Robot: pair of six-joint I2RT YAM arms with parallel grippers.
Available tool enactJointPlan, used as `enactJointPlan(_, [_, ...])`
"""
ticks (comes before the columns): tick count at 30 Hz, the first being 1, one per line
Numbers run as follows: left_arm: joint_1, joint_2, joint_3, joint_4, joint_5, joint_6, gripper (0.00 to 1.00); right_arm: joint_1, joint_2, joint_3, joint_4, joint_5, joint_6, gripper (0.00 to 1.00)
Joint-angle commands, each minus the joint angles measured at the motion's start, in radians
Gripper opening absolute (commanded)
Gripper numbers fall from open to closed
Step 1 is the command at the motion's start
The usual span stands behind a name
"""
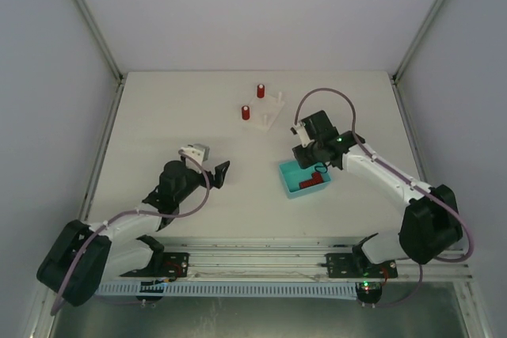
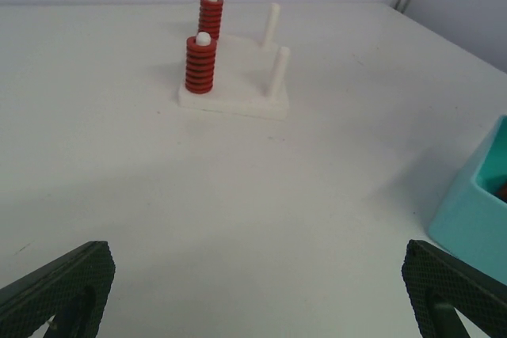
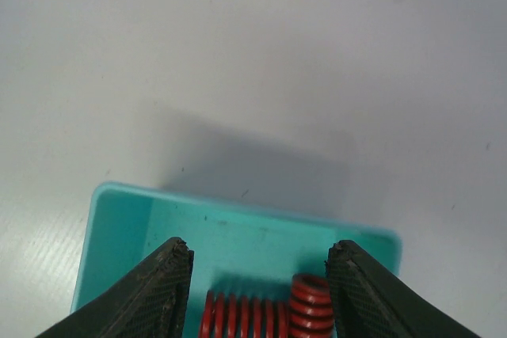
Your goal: Install the large spring
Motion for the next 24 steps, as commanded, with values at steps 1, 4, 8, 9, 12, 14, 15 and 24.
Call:
enactJointPlan(1, [0.005, -0.011, 0.038, -0.056, -0.088, -0.041, 0.99, 0.006, -0.068, -0.042, -0.018, 0.048, 0.157, 0.52])
enactJointPlan(4, [-0.03, -0.025, 0.166, -0.277, -0.144, -0.266, 0.99, 0.005, -0.094, -0.033, -0.078, 0.08, 0.137, 0.5])
enactJointPlan(8, [-0.066, -0.035, 0.381, -0.608, -0.187, -0.456, 0.99, -0.008, -0.037, 0.099, -0.337, 0.181, 0.182, 0.52])
enactJointPlan(9, [-0.066, -0.033, 0.438, -0.678, -0.177, -0.464, 0.99, -0.011, -0.012, 0.153, -0.403, 0.2, 0.225, 0.52])
enactJointPlan(12, [-0.066, -0.025, 0.527, -0.808, -0.137, -0.417, 0.99, -0.014, 0.064, 0.256, -0.533, 0.173, 0.362, 0.52])
enactJointPlan(14, [-0.061, -0.022, 0.534, -0.838, -0.136, -0.382, 0.99, -0.012, 0.114, 0.277, -0.573, 0.169, 0.399, 0.52])
enactJointPlan(15, [-0.054, -0.022, 0.528, -0.841, -0.133, -0.368, 0.99, -0.011, 0.138, 0.284, -0.596, 0.197, 0.414, 0.51])
enactJointPlan(24, [-0.042, 0.003, 0.592, -0.866, -0.126, -0.234, 0.99, 0.015, 0.282, 0.291, -0.629, 0.22, 0.436, 0.47])
